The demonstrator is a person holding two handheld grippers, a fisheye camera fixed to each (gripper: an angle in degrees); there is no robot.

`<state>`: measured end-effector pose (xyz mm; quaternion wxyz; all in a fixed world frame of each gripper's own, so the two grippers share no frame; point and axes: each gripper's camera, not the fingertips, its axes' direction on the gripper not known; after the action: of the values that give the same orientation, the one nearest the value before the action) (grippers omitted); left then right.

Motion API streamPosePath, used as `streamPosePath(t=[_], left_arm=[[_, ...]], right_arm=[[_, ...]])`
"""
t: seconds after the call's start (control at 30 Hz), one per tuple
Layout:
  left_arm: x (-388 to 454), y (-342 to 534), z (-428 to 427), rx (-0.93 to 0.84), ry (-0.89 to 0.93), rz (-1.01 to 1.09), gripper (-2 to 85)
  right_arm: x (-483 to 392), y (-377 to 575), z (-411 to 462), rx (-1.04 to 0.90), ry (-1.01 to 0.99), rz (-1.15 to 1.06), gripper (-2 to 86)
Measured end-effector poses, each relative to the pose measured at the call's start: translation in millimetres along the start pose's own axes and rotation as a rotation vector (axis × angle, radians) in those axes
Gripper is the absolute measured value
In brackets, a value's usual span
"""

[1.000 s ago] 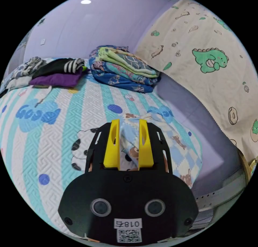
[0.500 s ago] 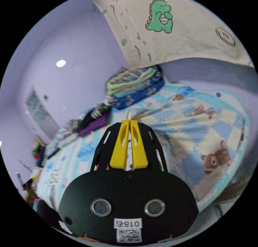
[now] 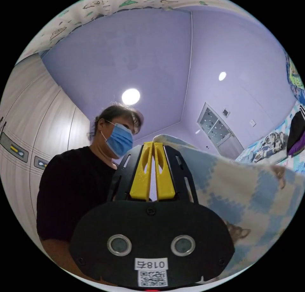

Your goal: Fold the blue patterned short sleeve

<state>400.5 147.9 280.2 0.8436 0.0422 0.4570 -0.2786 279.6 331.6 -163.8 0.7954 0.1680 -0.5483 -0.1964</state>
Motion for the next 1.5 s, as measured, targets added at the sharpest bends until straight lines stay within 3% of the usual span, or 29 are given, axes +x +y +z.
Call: streamPosePath(t=[0.3,0.5,0.67,0.97,1.23,1.5], left_arm=[[50.4,-5.8,75.6,-0.159,0.03,0.246,11.9],[105.8,-55.6,134.5,-0.178,0.117,0.455,11.9],[167.2,-98.6,207.6,-0.253,0.126,0.76,11.0],[243.3,-101.6,289.0,-0.406,0.133,1.184,12.7],[295.0,-95.6,321.8,-0.393,0.113,1.347,12.4],[285.9,-138.2,307.7,-0.309,0.113,1.159,11.2]], right_arm=[[-95.1,46.8,-85.9,0.279,0.152,0.046,-0.6],[-145.3,42.1,-127.2,0.274,0.254,-0.009,-0.5],[-169.5,46.3,-151.6,0.309,0.3,-0.041,-0.5],[-179.5,40.1,-180.3,0.324,0.343,-0.06,-0.4],[-172.3,38.0,-184.5,0.328,0.332,-0.055,-0.3],[-180.5,43.8,-187.6,0.329,0.344,-0.065,-0.3]])
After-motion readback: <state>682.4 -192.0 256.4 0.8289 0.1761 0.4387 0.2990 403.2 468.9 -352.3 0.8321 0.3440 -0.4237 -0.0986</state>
